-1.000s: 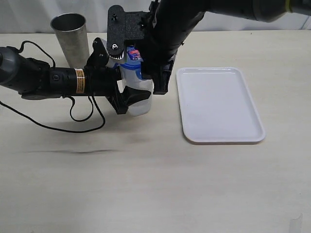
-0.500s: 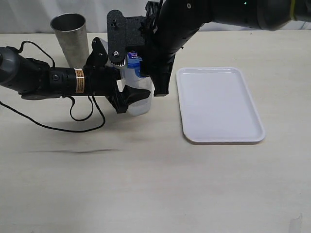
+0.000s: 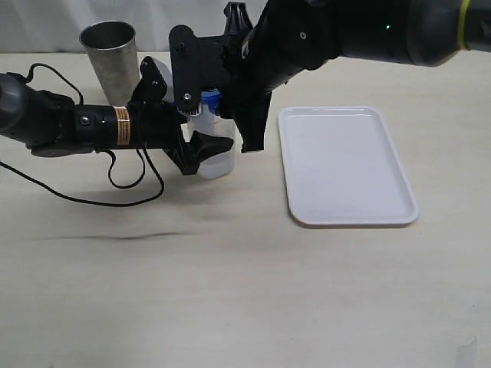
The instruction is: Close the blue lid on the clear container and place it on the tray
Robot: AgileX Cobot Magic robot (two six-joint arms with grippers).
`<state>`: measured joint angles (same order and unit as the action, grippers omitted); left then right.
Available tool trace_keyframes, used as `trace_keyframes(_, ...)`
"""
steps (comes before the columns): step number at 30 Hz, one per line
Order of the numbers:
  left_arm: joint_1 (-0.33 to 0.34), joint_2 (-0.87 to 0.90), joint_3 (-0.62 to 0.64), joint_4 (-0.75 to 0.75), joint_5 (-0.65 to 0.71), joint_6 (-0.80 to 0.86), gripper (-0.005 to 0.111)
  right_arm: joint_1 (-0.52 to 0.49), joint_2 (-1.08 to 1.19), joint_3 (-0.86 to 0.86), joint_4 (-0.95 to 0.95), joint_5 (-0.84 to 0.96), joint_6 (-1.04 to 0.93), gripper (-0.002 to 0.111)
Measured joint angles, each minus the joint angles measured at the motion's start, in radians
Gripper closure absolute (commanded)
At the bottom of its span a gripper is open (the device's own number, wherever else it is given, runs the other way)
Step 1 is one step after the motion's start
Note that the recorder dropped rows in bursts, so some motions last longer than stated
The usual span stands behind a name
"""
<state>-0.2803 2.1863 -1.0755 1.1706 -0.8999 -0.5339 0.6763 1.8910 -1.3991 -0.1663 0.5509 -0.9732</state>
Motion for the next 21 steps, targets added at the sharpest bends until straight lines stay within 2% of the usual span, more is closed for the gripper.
trace_keyframes(6,0.002,0.0,0.0,-0.014,0.008,-0.002,0.107,0.0,0.011,0.0,-0.007,-0.028,0.0,0.076)
trace_keyframes(10,0.002,0.0,0.0,-0.016,0.008,-0.004,0.107,0.0,0.011,-0.007,0.019,-0.026,0.032,0.063)
trace_keyframes(13,0.002,0.0,0.0,-0.016,0.008,0.0,0.107,0.0,0.021,-0.048,0.067,0.021,0.092,0.057)
trace_keyframes(21,-0.001,0.0,-0.002,0.023,-0.017,0.032,0.107,0.0,0.055,-0.21,0.222,0.242,0.186,0.056)
